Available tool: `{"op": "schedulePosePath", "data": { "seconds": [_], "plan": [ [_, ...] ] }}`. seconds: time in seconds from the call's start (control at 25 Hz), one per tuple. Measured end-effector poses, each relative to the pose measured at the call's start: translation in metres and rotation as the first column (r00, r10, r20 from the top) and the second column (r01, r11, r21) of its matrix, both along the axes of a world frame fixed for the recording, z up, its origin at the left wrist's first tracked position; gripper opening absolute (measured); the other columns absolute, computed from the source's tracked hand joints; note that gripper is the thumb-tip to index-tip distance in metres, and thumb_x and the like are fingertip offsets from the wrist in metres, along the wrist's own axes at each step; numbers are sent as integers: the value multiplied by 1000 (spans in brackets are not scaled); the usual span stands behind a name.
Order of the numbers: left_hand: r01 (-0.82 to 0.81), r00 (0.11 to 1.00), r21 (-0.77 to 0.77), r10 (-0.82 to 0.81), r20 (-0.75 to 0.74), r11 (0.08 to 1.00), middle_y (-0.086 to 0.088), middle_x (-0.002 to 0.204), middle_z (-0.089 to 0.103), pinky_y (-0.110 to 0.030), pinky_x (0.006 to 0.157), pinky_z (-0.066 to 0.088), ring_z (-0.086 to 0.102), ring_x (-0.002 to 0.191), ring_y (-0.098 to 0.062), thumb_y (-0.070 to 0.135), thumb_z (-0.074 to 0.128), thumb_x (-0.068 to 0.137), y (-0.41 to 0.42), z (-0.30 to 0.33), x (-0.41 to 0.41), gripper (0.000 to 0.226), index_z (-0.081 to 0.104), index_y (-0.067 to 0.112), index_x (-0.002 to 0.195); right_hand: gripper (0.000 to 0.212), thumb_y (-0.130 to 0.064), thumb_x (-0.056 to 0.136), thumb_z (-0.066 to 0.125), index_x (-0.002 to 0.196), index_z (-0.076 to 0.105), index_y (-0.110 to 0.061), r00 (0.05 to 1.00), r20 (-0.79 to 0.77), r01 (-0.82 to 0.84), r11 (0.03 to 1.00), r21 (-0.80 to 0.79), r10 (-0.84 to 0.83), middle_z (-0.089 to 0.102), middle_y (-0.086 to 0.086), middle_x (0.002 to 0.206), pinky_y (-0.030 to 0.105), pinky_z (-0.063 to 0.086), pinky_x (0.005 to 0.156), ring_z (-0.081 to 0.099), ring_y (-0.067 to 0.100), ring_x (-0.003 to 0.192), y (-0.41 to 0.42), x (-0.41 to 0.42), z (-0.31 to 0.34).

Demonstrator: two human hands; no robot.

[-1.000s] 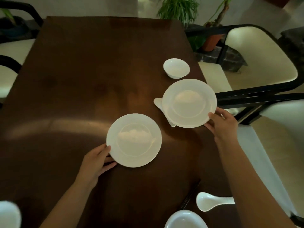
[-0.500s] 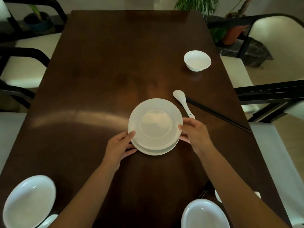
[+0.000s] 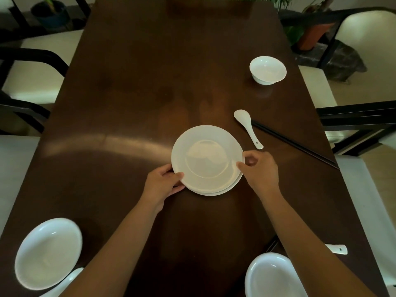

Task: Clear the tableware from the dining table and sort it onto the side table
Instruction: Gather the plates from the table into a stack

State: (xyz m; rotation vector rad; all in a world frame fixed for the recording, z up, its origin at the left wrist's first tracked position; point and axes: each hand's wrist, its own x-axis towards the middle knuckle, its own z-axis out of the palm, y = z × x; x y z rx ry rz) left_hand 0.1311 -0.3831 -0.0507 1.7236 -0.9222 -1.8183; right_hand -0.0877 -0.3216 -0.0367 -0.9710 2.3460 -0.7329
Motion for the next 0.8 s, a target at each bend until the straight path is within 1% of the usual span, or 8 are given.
{"op": "schedulePosePath", "data": {
  "seconds": [0.12,0.16,0.24,0.36,0.44,0.6,0.68,0.8],
  "plan": [
    [14,1000,7,-14,-8,1000,-3,100,69,-28,67,57,66,93,-18,4,65,83,1,-1,3,46,54,15,126,62,-18,78,72,133,43,-26,966,233,108,994,26,-111,59,-8,99,32,52,81,59,11,87,0,2,0],
    [15,1000,7,-15,-7,1000,-1,98,69,-26,65,57,65,91,-15,3,65,82,4,0,5,48,53,16,127,61,-16,78,72,132,45,-25,950,281,128,990,52,-137,58,-9,96,35,53,84,60,13,89,1,3,1],
    [9,1000,14,-9,5,1000,2,93,68,-21,58,57,65,87,-11,2,65,82,15,4,14,50,53,16,128,44,-12,78,70,119,59,-25,935,331,107,992,72,-125,62,-9,94,36,55,84,62,14,93,10,10,2],
    [9,999,54,-11,31,998,3,95,68,-19,57,57,65,87,-10,2,65,81,41,11,40,54,50,17,131,33,-10,78,70,107,66,-26,921,388,13,998,54,-33,66,-12,91,35,55,82,62,9,86,35,31,8],
    [34,997,75,-38,62,997,0,103,68,-22,63,57,65,92,-13,4,67,80,62,16,63,57,49,19,132,35,-11,79,69,110,67,-25,921,384,-82,995,49,57,67,-12,89,33,54,83,61,6,81,56,47,15],
    [55,993,107,-65,95,993,-5,106,68,-29,75,56,65,97,-18,6,69,78,108,20,102,56,50,17,130,35,-13,80,68,115,65,-19,943,246,-258,958,124,222,72,2,102,22,43,77,57,6,79,93,78,25],
    [48,992,122,-62,110,991,-5,101,68,-29,72,56,65,94,-19,5,69,78,128,21,114,56,51,16,130,31,-12,80,67,110,68,-17,942,181,-311,937,158,282,73,4,101,20,41,73,59,11,78,107,90,29],
    [54,988,113,-69,136,992,-2,93,68,-23,61,56,65,88,-16,5,70,77,155,21,123,57,51,15,130,28,-15,80,66,107,69,-19,930,132,-364,905,220,342,73,5,99,22,41,70,58,15,76,124,98,30]
  ]
}}
